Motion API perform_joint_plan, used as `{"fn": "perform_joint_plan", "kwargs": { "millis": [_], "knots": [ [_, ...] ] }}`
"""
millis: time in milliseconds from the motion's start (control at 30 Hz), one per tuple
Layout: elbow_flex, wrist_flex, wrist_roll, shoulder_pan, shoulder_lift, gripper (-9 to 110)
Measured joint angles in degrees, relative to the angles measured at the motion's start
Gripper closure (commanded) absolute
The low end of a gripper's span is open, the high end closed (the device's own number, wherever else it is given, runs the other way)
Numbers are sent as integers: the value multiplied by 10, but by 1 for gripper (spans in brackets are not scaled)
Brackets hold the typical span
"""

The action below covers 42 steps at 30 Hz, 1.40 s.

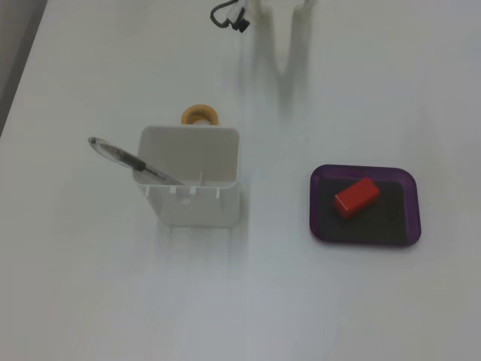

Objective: Pick up the red cube and place it in the box.

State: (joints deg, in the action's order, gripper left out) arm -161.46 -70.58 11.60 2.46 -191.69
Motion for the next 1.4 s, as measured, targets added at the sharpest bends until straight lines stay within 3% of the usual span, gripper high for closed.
{"fn": "perform_joint_plan", "kwargs": {
  "millis": [467,667,1000,1400],
  "knots": [
    [-112,1,0,-1,-5,84],
    [-125,1,0,-1,-5,103],
    [-125,4,0,-4,-5,102],
    [-125,5,-76,-4,-5,102]
  ]
}}
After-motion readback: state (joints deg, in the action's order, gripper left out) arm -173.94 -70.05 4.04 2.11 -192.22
